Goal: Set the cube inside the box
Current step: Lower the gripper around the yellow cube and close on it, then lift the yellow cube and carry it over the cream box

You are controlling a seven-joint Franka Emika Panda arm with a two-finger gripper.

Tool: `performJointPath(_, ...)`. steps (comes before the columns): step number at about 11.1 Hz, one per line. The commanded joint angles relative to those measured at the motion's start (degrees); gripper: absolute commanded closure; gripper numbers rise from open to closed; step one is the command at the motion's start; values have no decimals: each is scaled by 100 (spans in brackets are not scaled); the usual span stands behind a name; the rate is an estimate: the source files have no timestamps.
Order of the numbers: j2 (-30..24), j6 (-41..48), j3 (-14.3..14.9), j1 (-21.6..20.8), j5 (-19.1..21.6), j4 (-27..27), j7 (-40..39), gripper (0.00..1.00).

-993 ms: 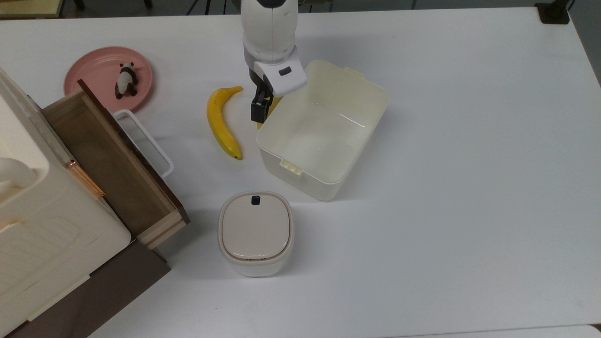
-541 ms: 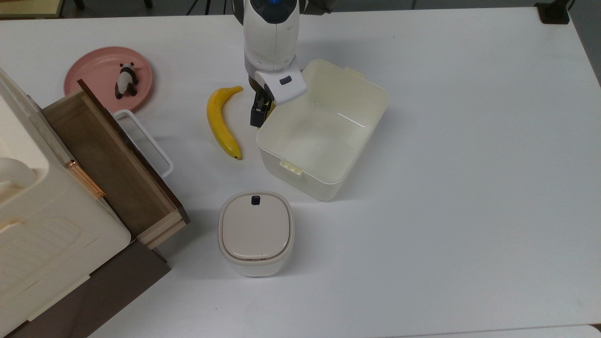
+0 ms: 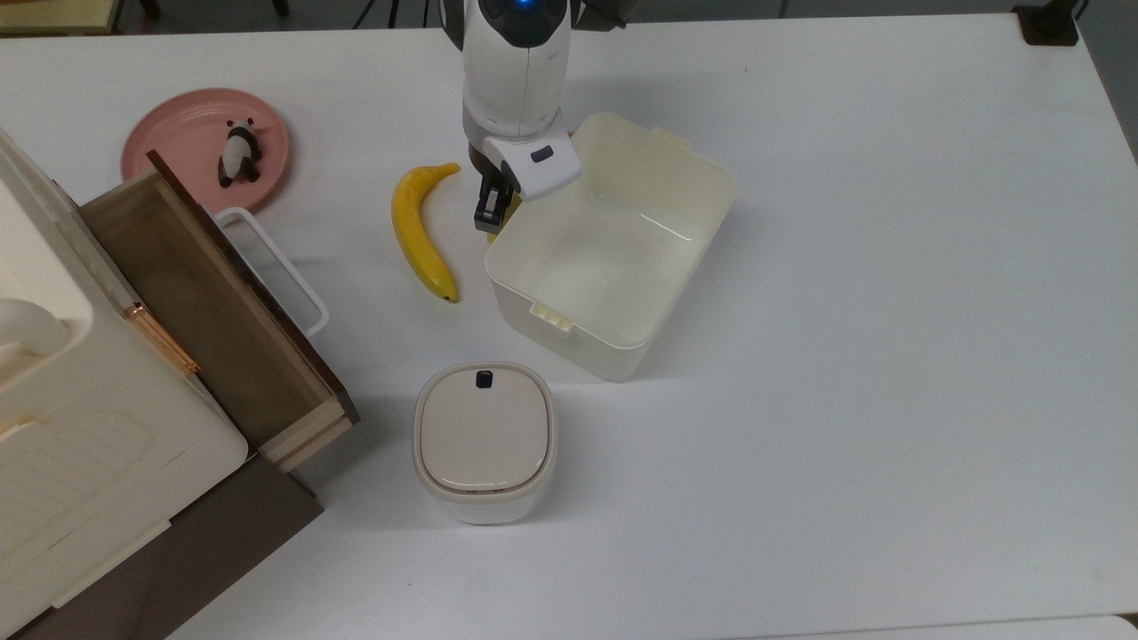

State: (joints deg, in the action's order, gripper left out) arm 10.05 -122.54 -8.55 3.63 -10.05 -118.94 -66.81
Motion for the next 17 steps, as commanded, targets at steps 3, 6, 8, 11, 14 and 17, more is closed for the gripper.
performJointPath(3,-99,-87,12,-3,-85,19,-42,63)
performJointPath(6,-450,185,12,76,-85,64,-43,63)
performJointPath(8,-906,519,12,242,-76,116,-69,62)
performJointPath(11,-1189,1353,12,384,-6,721,-113,62)
performJointPath(14,-1199,1452,-6,314,108,1152,-25,62)
performJointPath(17,-1076,1164,-339,252,126,1268,228,62)
